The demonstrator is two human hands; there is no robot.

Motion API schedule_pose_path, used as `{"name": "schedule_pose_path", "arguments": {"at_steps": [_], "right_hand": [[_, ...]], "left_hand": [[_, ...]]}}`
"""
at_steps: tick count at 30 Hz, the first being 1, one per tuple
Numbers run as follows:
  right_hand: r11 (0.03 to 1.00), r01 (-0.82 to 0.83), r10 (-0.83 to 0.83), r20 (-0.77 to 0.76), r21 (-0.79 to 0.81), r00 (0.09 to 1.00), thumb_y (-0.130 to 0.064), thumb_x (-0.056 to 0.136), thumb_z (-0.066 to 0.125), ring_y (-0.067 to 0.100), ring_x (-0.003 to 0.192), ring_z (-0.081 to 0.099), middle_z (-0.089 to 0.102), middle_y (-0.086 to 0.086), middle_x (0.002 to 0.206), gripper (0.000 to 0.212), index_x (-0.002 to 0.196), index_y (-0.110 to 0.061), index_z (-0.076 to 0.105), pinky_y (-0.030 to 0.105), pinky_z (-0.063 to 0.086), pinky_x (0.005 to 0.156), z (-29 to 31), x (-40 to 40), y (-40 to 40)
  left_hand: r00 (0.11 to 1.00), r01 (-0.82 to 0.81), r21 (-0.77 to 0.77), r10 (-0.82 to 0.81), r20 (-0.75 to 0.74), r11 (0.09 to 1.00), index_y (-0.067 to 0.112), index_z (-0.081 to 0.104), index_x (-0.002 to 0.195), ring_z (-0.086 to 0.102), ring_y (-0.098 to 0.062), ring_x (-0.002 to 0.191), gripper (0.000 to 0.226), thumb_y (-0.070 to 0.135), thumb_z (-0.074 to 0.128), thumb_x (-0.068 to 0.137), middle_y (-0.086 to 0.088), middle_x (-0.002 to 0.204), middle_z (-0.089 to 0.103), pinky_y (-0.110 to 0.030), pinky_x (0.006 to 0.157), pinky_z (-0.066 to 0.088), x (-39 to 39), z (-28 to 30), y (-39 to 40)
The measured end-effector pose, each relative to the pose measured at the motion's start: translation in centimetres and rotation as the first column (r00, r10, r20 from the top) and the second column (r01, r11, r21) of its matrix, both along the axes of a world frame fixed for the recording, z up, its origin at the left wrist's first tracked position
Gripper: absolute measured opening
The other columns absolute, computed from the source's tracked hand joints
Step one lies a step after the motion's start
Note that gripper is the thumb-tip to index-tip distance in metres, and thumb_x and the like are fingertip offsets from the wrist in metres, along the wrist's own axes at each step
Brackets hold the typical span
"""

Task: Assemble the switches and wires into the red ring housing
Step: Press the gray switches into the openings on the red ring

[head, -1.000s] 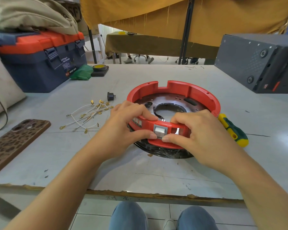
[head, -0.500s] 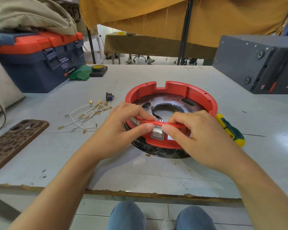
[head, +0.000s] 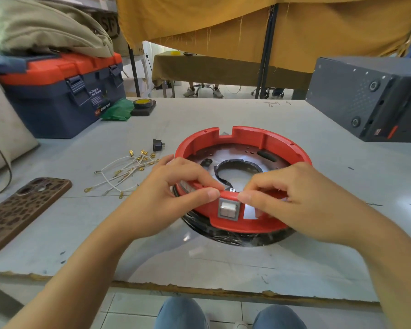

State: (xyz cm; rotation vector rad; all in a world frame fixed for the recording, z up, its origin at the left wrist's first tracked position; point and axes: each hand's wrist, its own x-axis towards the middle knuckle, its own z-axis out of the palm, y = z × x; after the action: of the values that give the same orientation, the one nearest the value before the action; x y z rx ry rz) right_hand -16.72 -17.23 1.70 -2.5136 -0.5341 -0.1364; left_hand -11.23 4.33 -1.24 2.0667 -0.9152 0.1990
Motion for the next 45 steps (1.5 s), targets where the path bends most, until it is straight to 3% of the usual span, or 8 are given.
{"name": "schedule_pose_path", "arguments": {"at_steps": [5, 10, 16, 22, 26, 32, 38, 45], "right_hand": [[0.986, 0.090, -0.105, 0.106, 0.139, 0.989, -0.053, 0.077, 0.055, -0.009, 0.076, 0.059, 0.066, -0.026, 0.076, 0.018, 0.076, -0.039, 0.067, 0.001, 0.039, 0.065, 1.2, 3.1, -2.4], [0.957, 0.267, -0.280, 0.120, 0.115, 0.952, -0.035, 0.085, 0.065, 0.002, 0.101, 0.050, 0.059, -0.015, 0.118, 0.025, 0.110, -0.037, 0.062, 0.020, 0.036, 0.090, 0.8, 9.0, -5.6], [0.954, 0.237, -0.217, -0.124, 0.184, 0.968, -0.005, 0.089, 0.058, 0.011, 0.121, 0.050, 0.056, -0.009, 0.130, 0.046, 0.127, -0.031, 0.055, 0.029, 0.037, 0.104, -1.1, 11.8, -7.0], [0.935, 0.228, -0.194, -0.144, 0.273, 0.970, 0.004, 0.088, 0.051, 0.006, 0.112, 0.056, 0.062, -0.019, 0.115, 0.049, 0.105, -0.040, 0.061, 0.021, 0.042, 0.091, -1.0, 11.5, -7.6], [0.938, 0.236, -0.217, -0.102, 0.253, 0.971, 0.003, 0.088, 0.050, 0.005, 0.110, 0.056, 0.062, -0.019, 0.114, 0.049, 0.106, -0.041, 0.061, 0.017, 0.040, 0.089, -0.9, 11.3, -7.2], [0.939, 0.283, -0.281, -0.041, 0.196, 0.959, 0.005, 0.087, 0.050, 0.012, 0.110, 0.058, 0.063, -0.011, 0.118, 0.049, 0.113, -0.034, 0.062, 0.024, 0.041, 0.096, -1.0, 11.1, -6.8], [0.910, 0.384, -0.394, 0.039, 0.157, 0.918, -0.002, 0.087, 0.056, 0.008, 0.087, 0.054, 0.059, -0.012, 0.098, 0.041, 0.112, -0.034, 0.065, -0.002, 0.034, 0.063, -1.3, 11.3, -6.8], [0.861, 0.440, -0.473, 0.080, 0.256, 0.878, -0.005, 0.083, 0.065, 0.006, 0.076, 0.057, 0.064, -0.006, 0.090, 0.025, 0.098, -0.025, 0.066, 0.009, 0.036, 0.063, -1.7, 12.2, -6.4]], "left_hand": [[0.995, -0.060, -0.121, 0.049, -0.092, 0.991, 0.028, 0.074, 0.095, 0.062, -0.016, 0.099, 0.016, 0.036, 0.066, 0.084, 0.008, 0.097, 0.071, -0.030, 0.090, 0.049, 1.7, 0.9, 0.6], [0.949, -0.274, -0.232, 0.223, -0.223, 0.933, 0.022, 0.067, 0.105, 0.059, 0.011, 0.091, 0.021, 0.010, 0.061, 0.088, 0.005, 0.112, 0.064, -0.008, 0.079, 0.048, 6.0, 1.3, 0.1], [0.874, -0.383, -0.062, 0.340, -0.348, 0.922, 0.027, 0.064, 0.116, 0.054, 0.014, 0.087, 0.026, 0.017, 0.057, 0.093, 0.010, 0.110, 0.062, -0.003, 0.064, 0.039, 12.1, 0.7, 0.2], [0.930, -0.304, 0.371, 0.357, -0.083, 0.877, 0.022, 0.058, 0.127, 0.052, -0.016, 0.119, 0.036, 0.027, 0.059, 0.091, 0.001, 0.130, 0.057, -0.026, 0.096, 0.039, 16.7, 0.3, -1.2], [0.958, -0.245, 0.554, 0.288, 0.011, 0.796, 0.022, 0.057, 0.129, 0.051, -0.022, 0.120, 0.037, 0.027, 0.056, 0.093, -0.005, 0.131, 0.058, -0.026, 0.096, 0.037, 18.2, -0.2, -2.5], [0.929, -0.354, 0.397, 0.366, 0.049, 0.847, 0.018, 0.067, 0.114, 0.059, -0.022, 0.101, 0.027, 0.024, 0.062, 0.088, -0.006, 0.110, 0.068, -0.022, 0.081, 0.039, 18.2, -1.0, -2.4], [0.901, -0.419, 0.026, 0.419, -0.115, 0.908, 0.020, 0.061, 0.103, 0.060, -0.011, 0.084, 0.025, 0.011, 0.069, 0.081, 0.000, 0.100, 0.063, -0.023, 0.078, 0.046, 16.9, 0.5, -1.6], [0.947, -0.299, -0.216, 0.262, -0.185, 0.930, 0.030, 0.057, 0.106, 0.066, 0.002, 0.079, 0.039, 0.013, 0.075, 0.077, 0.019, 0.100, 0.061, -0.010, 0.067, 0.051, 12.5, 3.7, -0.9]]}}
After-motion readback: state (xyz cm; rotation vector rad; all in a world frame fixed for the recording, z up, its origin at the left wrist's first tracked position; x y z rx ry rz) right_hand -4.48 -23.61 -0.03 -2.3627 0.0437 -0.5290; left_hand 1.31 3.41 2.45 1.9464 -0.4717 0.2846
